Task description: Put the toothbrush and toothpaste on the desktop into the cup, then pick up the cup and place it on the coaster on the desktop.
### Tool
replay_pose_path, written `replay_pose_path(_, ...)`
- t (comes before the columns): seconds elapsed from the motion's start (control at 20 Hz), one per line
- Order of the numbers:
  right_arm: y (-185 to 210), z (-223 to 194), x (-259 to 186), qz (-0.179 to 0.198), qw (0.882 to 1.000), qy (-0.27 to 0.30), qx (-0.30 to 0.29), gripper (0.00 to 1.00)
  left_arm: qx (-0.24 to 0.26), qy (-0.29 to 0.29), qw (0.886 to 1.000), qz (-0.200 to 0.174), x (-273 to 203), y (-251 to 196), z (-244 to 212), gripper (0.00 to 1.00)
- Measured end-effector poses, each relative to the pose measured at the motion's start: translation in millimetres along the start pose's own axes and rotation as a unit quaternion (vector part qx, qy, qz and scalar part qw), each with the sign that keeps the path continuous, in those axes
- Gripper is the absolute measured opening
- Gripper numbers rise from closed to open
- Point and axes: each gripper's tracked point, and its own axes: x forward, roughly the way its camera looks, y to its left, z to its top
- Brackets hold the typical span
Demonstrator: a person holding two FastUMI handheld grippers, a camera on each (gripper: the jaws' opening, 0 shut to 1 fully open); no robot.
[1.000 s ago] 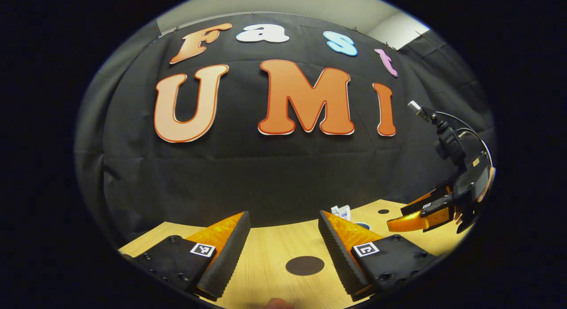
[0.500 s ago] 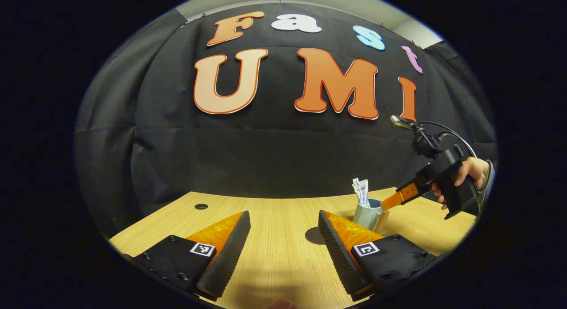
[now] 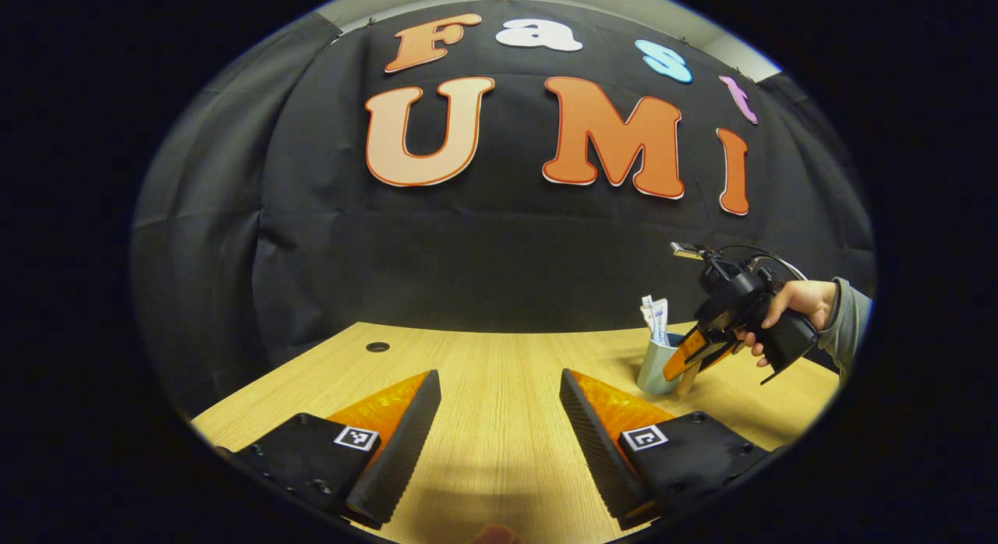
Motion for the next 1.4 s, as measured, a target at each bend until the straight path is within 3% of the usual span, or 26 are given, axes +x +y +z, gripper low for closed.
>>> replay_pose_path(0.05, -0.4, -4.0, 3.8, -0.001, 1.000, 0.010, 0.002, 0.53, 0.001, 0.002, 1.000, 0.000, 0.8, -0.5, -2.0, 0.98)
replay_pose_path(0.15, 1.8, -1.6, 5.8, -0.008, 1.000, 0.006, -0.006, 0.31, -0.001, 0.004, 1.000, 0.000, 3.2, -0.1, -4.8, 0.98)
replay_pose_path(0.3, -0.8, -2.6, 4.7, -0.021, 0.999, -0.001, -0.032, 0.24, -0.003, 0.006, 1.000, -0.005, 2.5, -4.9, -8.3, 0.98)
replay_pose_path(0.55, -2.3, -0.6, 3.7, -0.037, 0.999, -0.012, -0.035, 0.23, -0.004, 0.012, 1.000, 0.002, 7.0, -2.4, -15.8, 0.98)
replay_pose_path(0.85, 0.8, 8.4, 2.1, -0.014, 0.998, -0.038, -0.042, 0.23, -0.007, 0.020, 1.000, 0.003, 8.9, -1.1, -19.5, 0.98)
replay_pose_path(1.4, 7.1, 6.8, 6.9, 0.038, 0.995, -0.036, -0.079, 0.23, -0.010, 0.022, 1.000, 0.013, 9.9, 1.9, -25.2, 0.98)
